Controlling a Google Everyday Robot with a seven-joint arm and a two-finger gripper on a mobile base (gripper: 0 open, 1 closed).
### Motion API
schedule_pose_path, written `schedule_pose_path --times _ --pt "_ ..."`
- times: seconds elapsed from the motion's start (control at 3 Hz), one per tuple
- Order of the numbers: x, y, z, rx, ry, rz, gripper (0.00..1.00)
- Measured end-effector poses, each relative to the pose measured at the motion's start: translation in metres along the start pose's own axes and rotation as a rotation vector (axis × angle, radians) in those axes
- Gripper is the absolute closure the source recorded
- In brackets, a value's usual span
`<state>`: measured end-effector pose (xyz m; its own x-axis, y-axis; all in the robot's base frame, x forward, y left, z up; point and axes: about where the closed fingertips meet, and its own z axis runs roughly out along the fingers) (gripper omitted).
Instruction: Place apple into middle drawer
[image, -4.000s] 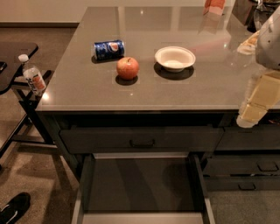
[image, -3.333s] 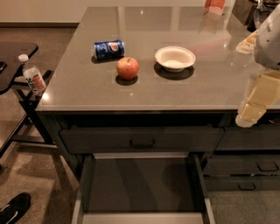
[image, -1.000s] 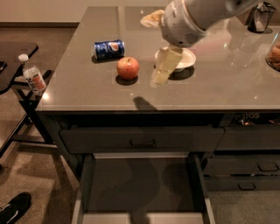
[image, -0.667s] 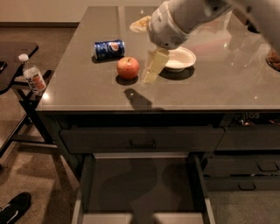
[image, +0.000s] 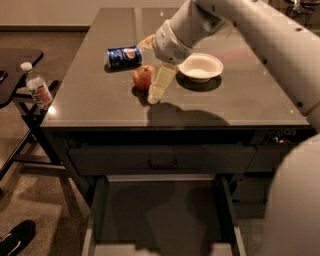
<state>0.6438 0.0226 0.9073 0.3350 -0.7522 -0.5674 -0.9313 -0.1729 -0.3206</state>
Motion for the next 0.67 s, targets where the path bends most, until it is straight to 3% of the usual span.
schedule_pose_path --times 0.67 --pt "0.031 -0.021 0.031 -0.013 0.015 0.097 0.00"
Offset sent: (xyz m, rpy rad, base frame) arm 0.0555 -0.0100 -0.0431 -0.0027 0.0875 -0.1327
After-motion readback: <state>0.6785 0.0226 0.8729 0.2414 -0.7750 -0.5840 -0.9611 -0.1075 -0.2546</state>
